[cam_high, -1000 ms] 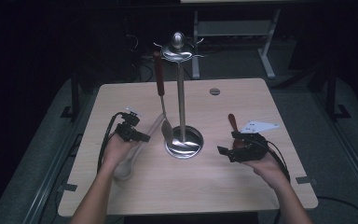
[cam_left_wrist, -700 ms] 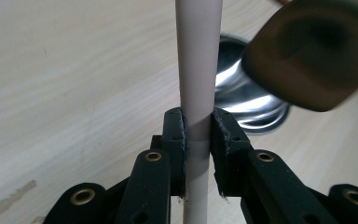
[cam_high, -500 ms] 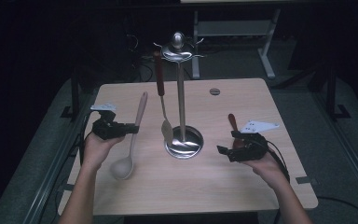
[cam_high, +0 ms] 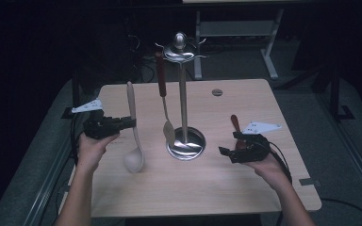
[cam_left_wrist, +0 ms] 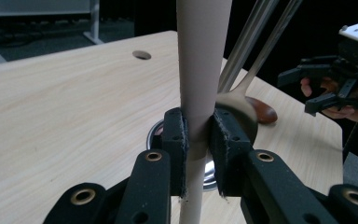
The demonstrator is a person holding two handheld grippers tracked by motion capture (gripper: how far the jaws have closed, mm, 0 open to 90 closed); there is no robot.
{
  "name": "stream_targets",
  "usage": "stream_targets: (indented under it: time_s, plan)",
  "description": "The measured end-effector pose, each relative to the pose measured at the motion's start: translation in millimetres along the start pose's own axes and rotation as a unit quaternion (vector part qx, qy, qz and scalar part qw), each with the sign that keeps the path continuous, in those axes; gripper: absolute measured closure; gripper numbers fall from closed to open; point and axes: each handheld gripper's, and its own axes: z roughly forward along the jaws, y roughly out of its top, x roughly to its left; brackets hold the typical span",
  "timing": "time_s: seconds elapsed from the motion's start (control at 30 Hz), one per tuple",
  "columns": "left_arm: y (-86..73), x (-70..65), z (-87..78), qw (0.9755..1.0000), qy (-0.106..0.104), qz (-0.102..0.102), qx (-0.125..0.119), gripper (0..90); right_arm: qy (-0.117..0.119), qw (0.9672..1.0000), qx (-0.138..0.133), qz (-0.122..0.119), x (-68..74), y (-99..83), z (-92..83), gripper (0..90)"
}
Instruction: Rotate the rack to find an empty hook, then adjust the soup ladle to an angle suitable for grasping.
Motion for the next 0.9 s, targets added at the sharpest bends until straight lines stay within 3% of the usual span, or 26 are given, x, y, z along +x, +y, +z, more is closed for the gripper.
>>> stream_targets:
  time_s: [0.37,0.7,0.9]
  plan:
    - [12.6,-20.8,-7.4,0.9990,-0.033,0.020,-0.023,76.7,0.002,1.0000,-0.007,0.000,0.6,1.6,-1.5,16.2]
    - [28.8,-52.8,-4.6,0.9949,-0.081,0.053,-0.030,76.6,0.009,0.9998,-0.015,-0.003,5.8,6.6,-4.4,16.2]
    - [38.3,-76.4,1.1,0.9946,-0.080,0.059,-0.030,76.7,0.027,0.9990,-0.035,-0.002,15.3,15.4,-10.4,20.0]
